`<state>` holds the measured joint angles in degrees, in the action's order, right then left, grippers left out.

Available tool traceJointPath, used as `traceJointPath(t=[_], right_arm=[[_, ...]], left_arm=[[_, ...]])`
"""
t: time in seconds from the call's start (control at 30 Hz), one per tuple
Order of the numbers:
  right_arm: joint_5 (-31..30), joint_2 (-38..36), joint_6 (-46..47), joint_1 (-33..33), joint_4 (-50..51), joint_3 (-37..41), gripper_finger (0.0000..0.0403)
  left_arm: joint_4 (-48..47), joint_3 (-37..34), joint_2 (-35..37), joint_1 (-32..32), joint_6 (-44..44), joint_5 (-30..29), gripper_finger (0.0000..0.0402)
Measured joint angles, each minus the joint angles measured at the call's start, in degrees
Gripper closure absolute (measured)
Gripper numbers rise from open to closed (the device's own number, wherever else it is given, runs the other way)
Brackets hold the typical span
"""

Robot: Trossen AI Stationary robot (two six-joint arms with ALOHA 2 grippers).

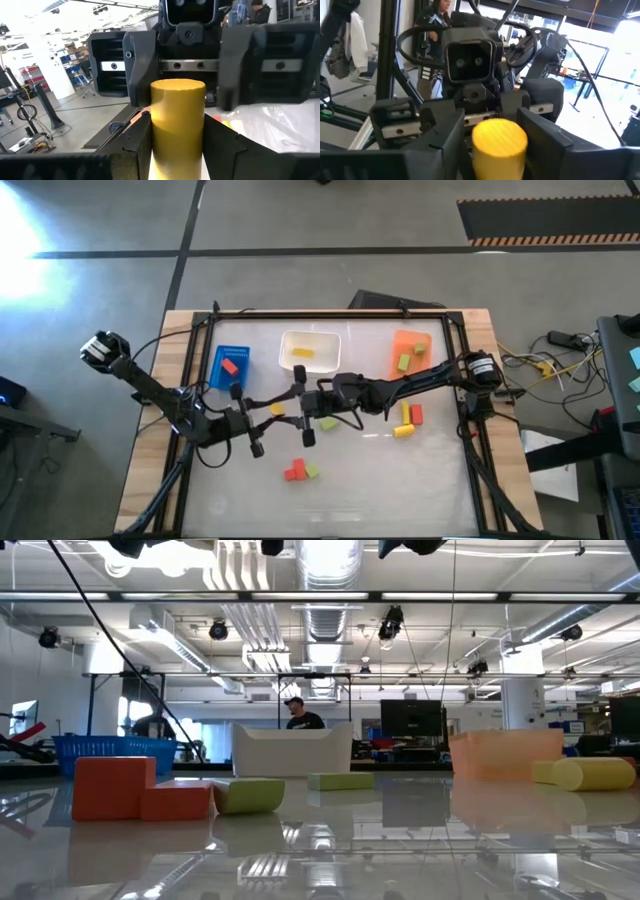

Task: Sort & place blocks by color
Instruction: Put the bottom left yellow block into the white bin

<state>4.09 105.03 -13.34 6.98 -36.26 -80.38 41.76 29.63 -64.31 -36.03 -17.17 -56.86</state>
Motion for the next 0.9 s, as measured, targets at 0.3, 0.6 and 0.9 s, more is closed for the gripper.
traceJointPath(t=[0.3,0.6,0.9], right_arm=[[-0.02,0.01,-1.72,-0.13,0.82,0.17,0.0284],[0.4,-0.07,-2.08,-0.48,2.96,0.16,0.0284],[0.83,-0.41,-3.14,-0.5,7.63,0.19,0.0284]], left_arm=[[-0.13,0.1,-0.07,0.0,0.08,0.21,0.0273],[-0.31,-0.07,-0.11,0.02,1.77,0.2,0.0268],[-1.39,-1.07,-0.08,-0.01,3.6,-0.56,0.0177]])
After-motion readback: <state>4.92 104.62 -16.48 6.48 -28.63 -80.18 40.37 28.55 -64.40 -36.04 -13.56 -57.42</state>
